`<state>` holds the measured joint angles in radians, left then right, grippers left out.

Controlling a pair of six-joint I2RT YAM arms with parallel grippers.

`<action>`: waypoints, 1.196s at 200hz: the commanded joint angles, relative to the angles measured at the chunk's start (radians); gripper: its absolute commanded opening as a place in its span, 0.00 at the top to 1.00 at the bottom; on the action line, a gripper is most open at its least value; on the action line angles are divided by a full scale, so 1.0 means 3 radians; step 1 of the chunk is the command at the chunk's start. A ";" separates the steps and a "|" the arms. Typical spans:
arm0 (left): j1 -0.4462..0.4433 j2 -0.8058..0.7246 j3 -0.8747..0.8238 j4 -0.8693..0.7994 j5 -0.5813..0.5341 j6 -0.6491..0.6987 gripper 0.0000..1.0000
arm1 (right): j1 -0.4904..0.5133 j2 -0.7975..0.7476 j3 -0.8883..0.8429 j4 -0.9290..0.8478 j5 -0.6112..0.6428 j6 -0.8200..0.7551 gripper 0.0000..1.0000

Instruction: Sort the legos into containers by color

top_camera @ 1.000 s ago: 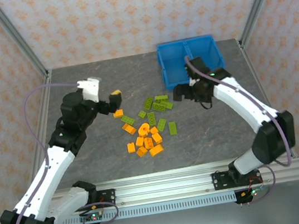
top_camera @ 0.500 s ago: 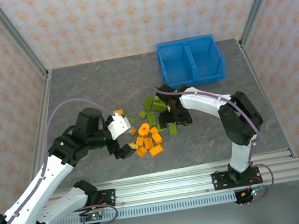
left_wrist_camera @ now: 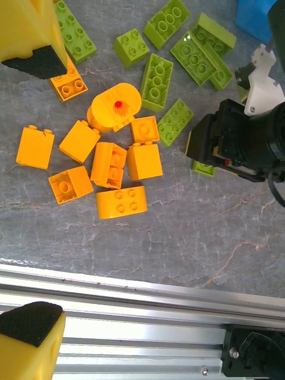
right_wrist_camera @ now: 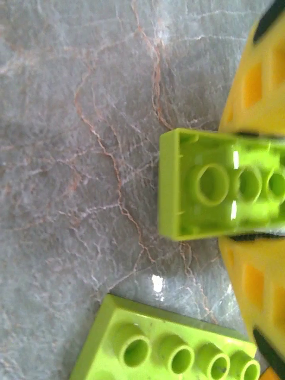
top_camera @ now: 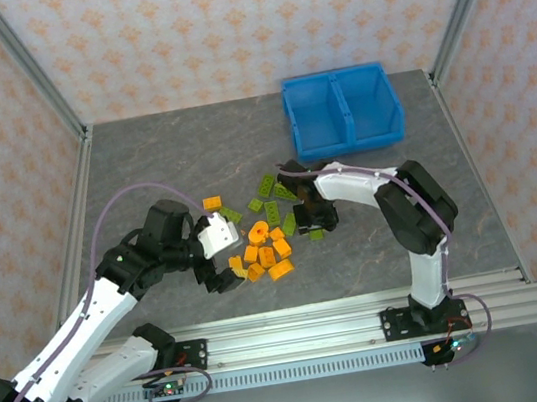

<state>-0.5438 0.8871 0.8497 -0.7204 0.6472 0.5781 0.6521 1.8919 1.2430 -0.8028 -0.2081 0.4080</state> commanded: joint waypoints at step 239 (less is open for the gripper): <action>-0.0025 0.0765 0.0569 0.2121 -0.0311 -0.0505 0.00 | -0.1762 0.0487 0.2290 0.0648 0.1235 -0.0255 0.66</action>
<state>-0.5438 1.1175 1.0416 -0.1406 0.5739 0.4236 0.0967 2.0754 1.9812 -0.6823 0.0460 0.3927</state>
